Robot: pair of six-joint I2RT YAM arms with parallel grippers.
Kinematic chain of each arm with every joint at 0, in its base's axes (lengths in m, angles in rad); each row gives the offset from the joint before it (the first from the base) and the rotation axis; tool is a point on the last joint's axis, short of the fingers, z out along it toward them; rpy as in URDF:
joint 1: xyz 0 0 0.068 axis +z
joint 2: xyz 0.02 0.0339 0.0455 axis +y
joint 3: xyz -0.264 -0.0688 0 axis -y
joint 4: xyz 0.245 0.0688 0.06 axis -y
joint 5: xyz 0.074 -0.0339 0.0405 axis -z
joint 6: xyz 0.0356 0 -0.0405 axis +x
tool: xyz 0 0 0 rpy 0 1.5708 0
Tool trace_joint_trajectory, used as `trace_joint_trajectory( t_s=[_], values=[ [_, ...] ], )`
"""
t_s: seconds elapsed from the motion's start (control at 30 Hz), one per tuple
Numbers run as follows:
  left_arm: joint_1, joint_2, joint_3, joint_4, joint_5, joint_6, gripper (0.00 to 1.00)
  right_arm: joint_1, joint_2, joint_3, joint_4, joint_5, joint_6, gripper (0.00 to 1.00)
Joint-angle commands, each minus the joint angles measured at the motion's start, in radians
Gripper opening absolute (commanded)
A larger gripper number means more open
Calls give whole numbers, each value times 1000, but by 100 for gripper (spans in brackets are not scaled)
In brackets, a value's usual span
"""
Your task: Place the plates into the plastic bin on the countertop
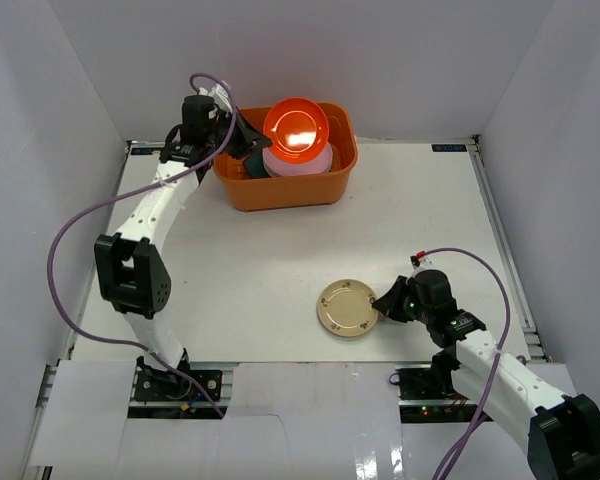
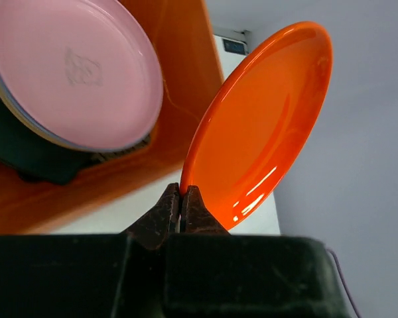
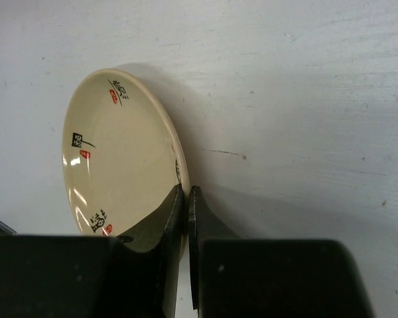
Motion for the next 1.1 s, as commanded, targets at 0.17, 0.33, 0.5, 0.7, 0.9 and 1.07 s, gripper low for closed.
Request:
trace_joint_trajectory(
  t_s=[0.17, 0.33, 0.5, 0.7, 0.9, 1.07],
  values=[
    [17, 394, 528, -184, -187, 90, 0, 2, -3, 109, 39, 1, -71, 8],
    [20, 492, 587, -204, -273, 133, 0, 3, 29, 244, 73, 12, -112, 8],
    [20, 525, 581, -222, -290, 156, 1, 2, 72, 400, 102, 79, -149, 8],
    [20, 509, 568, -228, -278, 196, 66, 0, 176, 560, 203, 161, -116, 8],
    [20, 407, 552, -227, -296, 236, 98, 0, 389, 731, 354, 240, -121, 8],
    [21, 154, 313, -88, -314, 231, 98, 3, 655, 923, 424, 303, -154, 8]
  ],
)
